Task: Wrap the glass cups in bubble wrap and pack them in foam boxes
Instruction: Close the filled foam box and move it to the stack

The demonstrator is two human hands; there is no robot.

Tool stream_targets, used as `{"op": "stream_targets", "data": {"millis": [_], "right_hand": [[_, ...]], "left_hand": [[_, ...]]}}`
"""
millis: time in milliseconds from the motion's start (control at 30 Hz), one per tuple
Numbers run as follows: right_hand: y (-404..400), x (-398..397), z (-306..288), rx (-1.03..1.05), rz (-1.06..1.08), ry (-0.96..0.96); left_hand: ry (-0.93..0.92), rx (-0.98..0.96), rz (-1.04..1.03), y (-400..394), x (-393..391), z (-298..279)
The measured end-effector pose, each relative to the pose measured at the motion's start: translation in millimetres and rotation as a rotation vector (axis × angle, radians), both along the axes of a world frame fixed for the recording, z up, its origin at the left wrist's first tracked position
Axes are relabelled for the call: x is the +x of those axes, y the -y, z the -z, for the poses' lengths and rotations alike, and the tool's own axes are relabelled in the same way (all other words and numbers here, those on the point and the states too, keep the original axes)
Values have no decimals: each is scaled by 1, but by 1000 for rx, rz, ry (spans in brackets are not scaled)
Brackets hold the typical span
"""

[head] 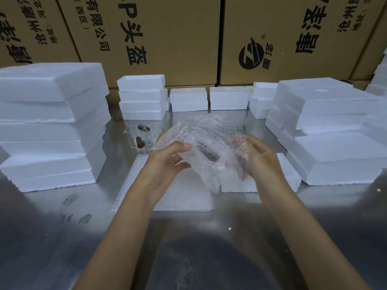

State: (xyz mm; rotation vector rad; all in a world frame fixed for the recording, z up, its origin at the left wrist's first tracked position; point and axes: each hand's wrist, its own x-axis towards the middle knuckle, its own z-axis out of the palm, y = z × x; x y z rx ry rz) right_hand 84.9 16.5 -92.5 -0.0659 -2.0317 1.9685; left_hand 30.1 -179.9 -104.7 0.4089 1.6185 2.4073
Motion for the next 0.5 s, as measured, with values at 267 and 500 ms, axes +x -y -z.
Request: {"op": "stream_targets", "data": {"millis": [267, 500], "right_hand": [[-20, -5, -12, -379, 198, -36], [-5, -3, 4, -205, -328, 145]], "left_hand": [[36, 116, -62, -8, 3, -4], [0, 9, -69, -8, 4, -4]]}}
